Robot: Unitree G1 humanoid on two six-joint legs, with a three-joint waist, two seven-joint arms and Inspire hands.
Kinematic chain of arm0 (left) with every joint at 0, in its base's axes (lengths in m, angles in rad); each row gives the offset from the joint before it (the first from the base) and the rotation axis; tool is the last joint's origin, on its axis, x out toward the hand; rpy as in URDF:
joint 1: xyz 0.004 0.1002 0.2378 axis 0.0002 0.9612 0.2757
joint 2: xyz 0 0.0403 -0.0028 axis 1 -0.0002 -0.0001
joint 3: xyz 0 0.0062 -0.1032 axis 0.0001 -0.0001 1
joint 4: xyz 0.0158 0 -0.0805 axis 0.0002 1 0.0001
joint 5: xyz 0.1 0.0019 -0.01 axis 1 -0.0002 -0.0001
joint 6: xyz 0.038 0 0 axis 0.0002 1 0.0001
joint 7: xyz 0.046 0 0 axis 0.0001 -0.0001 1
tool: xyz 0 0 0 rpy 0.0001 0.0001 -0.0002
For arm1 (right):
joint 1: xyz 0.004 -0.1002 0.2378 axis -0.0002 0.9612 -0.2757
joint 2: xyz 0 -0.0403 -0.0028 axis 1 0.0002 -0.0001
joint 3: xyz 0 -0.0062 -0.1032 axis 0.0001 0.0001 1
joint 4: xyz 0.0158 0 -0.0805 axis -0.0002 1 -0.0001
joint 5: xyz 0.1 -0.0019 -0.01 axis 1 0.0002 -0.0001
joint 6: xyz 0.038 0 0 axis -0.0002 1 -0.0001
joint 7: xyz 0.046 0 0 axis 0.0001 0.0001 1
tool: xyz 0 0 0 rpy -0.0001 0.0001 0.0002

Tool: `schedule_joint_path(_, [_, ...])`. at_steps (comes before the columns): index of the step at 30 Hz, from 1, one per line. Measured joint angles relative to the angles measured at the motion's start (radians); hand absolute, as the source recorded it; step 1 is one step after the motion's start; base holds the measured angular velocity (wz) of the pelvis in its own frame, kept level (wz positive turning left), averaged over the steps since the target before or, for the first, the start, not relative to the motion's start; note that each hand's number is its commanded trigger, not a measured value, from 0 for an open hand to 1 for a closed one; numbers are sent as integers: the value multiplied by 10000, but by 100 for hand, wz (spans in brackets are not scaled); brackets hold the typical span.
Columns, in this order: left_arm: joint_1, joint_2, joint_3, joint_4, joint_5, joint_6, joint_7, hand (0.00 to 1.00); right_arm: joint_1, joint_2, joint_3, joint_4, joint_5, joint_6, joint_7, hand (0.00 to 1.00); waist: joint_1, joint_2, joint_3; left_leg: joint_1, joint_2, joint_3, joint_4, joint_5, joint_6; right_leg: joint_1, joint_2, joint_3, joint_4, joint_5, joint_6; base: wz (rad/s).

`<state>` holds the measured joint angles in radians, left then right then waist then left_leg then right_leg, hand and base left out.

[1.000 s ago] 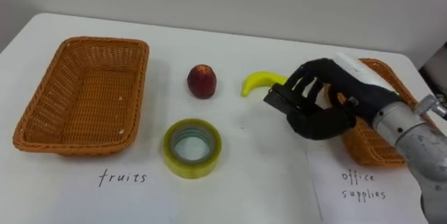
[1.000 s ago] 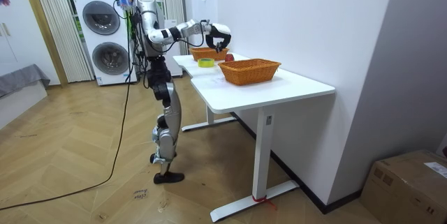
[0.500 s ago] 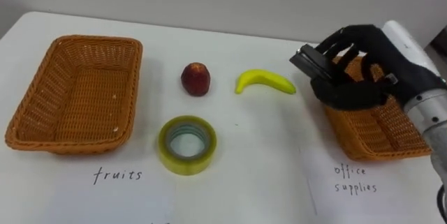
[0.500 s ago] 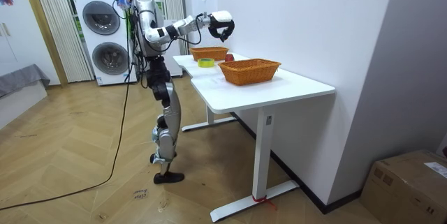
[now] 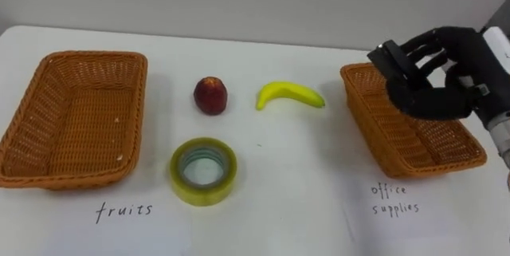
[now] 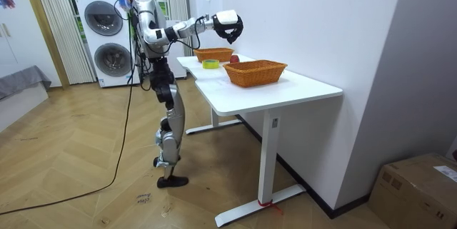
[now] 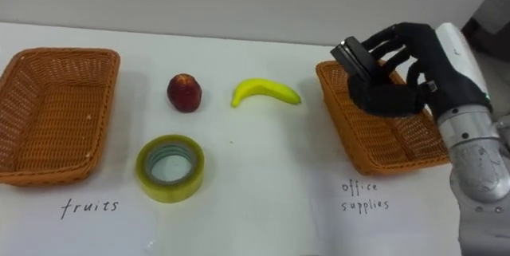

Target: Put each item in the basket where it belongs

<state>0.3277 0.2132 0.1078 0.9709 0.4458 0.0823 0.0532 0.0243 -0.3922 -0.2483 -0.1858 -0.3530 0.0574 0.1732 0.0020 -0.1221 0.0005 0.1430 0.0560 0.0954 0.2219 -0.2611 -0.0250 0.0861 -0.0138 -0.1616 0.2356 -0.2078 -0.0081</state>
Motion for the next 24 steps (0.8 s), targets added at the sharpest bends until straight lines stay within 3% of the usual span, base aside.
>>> schedule_joint_path(6, [43,23,73,0,-17,-1,-65,0,1,0,-72,131,-2,-10,-322,100,9,-67,-36,4,-4,-3,-11,2,2,20,3,-3,-17,0,1,0])
schedule_joint_path(15, [46,29,75,-108,-9,-3,-244,0,3,-1,-71,960,409,-11,-438,100,28,-100,-28,-8,-1,-16,-43,2,2,69,9,-33,-145,6,8,0])
schedule_joint_path(24, [-38,80,70,-169,-14,-4,-259,0,5,-1,-22,1697,428,-10,-437,100,62,-156,28,24,-1,-12,-160,2,1,40,19,-26,-142,6,8,0])
